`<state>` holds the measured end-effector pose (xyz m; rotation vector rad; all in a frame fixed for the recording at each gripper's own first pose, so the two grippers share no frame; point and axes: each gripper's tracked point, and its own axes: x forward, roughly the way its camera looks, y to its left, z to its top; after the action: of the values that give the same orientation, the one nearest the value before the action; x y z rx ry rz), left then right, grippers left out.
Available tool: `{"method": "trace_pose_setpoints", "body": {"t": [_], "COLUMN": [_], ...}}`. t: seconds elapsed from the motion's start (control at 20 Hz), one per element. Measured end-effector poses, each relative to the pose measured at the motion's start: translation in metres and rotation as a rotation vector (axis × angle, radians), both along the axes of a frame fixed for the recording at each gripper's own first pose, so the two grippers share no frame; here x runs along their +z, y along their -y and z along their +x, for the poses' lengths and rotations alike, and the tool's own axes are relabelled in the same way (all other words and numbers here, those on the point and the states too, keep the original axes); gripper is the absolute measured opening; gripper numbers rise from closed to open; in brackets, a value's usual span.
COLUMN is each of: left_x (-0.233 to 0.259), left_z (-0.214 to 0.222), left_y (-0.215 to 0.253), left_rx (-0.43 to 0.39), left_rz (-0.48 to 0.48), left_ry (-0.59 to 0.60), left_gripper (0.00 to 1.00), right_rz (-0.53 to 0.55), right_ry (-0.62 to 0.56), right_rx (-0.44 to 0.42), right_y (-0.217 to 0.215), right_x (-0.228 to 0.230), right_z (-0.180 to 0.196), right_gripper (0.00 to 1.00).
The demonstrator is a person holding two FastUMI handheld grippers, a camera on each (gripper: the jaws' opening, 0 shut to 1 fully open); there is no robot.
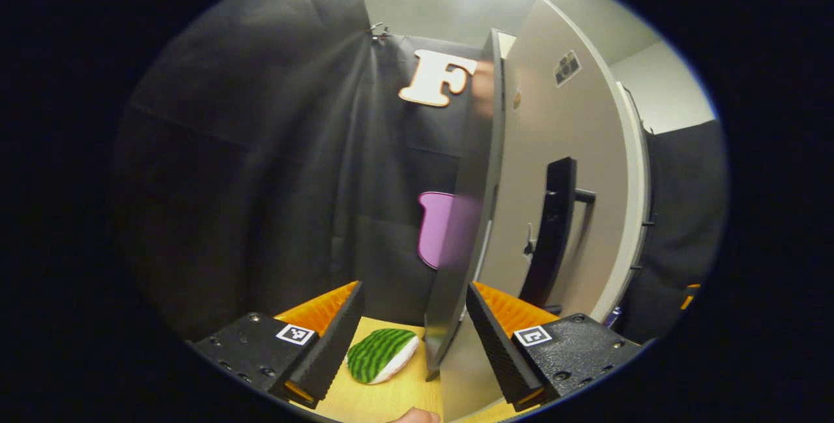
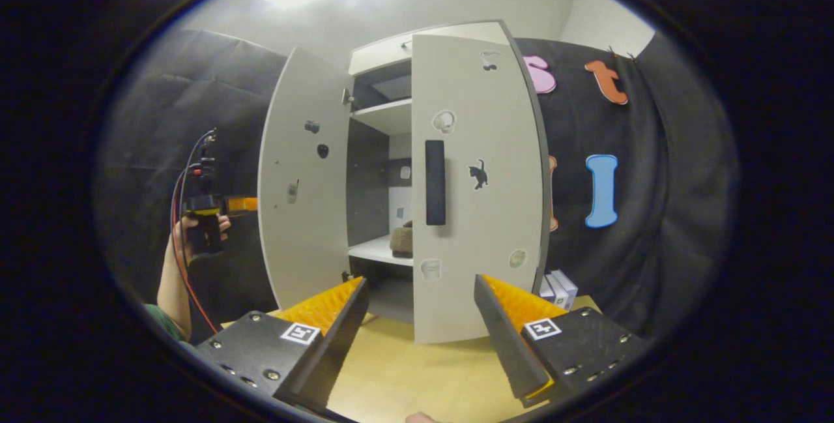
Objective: Grab one shoe with the right hand and put it into the shoe cabinet, grab the other shoe with the left hand and put it into the shoe cabinet; then close the right door with the right hand and the left door with the left hand.
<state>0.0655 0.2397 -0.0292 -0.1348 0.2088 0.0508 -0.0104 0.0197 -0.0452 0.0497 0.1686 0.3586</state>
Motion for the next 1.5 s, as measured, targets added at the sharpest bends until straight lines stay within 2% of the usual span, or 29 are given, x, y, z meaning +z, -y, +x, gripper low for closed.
{"method": "trace_pose_setpoints", "body": {"t": [0.1,0.15,0.2,0.25,0.3,0.35,0.45,0.5,0.55,0.6,0.65,0.7,0.75,0.8,0.9,1.1,1.15,1.2,1.3,1.35,1.4,1.5], "left_x": [0.0,-0.002,-0.003,-0.007,-0.008,-0.008,-0.008,-0.007,-0.006,-0.003,-0.005,-0.013,-0.016,-0.019,-0.022,-0.018,-0.016,-0.013,-0.008,-0.006,-0.004,-0.001], "left_z": [0.009,0.007,0.006,0.005,0.006,0.009,0.013,0.013,0.015,0.018,0.021,0.024,0.027,0.027,0.027,0.029,0.03,0.029,0.022,0.019,0.015,0.007], "left_y": [0.016,0.022,0.033,0.047,0.058,0.069,0.083,0.09,0.097,0.105,0.113,0.12,0.128,0.139,0.157,0.159,0.158,0.158,0.159,0.16,0.161,0.16], "left_rx": [-0.053,-0.063,-0.072,-0.085,-0.098,-0.102,-0.102,-0.103,-0.109,-0.118,-0.131,-0.141,-0.152,-0.164,-0.183,-0.139,-0.121,-0.104,-0.083,-0.081,-0.079,-0.076], "left_rz": [0.082,0.073,0.058,0.054,0.055,0.058,0.081,0.097,0.121,0.141,0.158,0.158,0.152,0.142,0.115,0.166,0.173,0.176,0.169,0.161,0.156,0.156], "left_ry": [-0.048,-0.059,-0.086,-0.106,-0.117,-0.121,-0.119,-0.115,-0.103,-0.086,-0.086,-0.097,-0.108,-0.112,-0.122,-0.094,-0.079,-0.069,-0.047,-0.041,-0.033,-0.025], "left_gripper": [0.84,0.84,0.86,0.85,0.9,0.9,0.9,0.86,0.9,0.91,0.86,0.91,0.9,0.86,0.9,0.96,0.94,0.96,0.94,0.96,0.94,0.96], "right_rz": [0.004,0.005,0.005,0.011,0.02,0.028,0.029,0.028,0.021,0.015,0.007,0.0,-0.003,-0.004,0.003,0.004,0.003,0.002,0.002,0.004,0.008,0.011], "right_ry": [0.026,0.036,0.041,0.046,0.05,0.05,0.055,0.061,0.068,0.076,0.083,0.089,0.093,0.098,0.1,0.092,0.091,0.09,0.087,0.087,0.089,0.094], "right_rx": [0.011,0.012,0.012,0.013,0.017,0.014,0.006,-0.003,-0.012,-0.023,-0.032,-0.039,-0.044,-0.045,-0.047,-0.049,-0.054,-0.057,-0.065,-0.066,-0.069,-0.074], "right_y": [-0.004,-0.006,-0.005,-0.004,-0.005,-0.003,0.002,0.006,0.011,0.016,0.02,0.022,0.024,0.026,0.028,0.035,0.037,0.04,0.044,0.045,0.046,0.047], "right_x": [0.005,0.007,0.007,0.008,0.007,0.007,0.007,0.008,0.009,0.009,0.01,0.01,0.01,0.011,0.01,0.005,0.004,0.004,0.003,0.003,0.004,0.006], "right_z": [-0.01,-0.014,-0.018,-0.019,-0.015,-0.013,-0.012,-0.014,-0.015,-0.015,-0.015,-0.015,-0.015,-0.016,-0.018,-0.022,-0.023,-0.024,-0.023,-0.023,-0.023,-0.024], "right_gripper": [0.98,0.93,0.98,0.98,0.98,0.98,0.98,0.98,0.98,0.98,0.98,0.98,0.98,0.98,0.98,0.98,0.98,0.98,0.98,0.98,0.98,0.98]}}
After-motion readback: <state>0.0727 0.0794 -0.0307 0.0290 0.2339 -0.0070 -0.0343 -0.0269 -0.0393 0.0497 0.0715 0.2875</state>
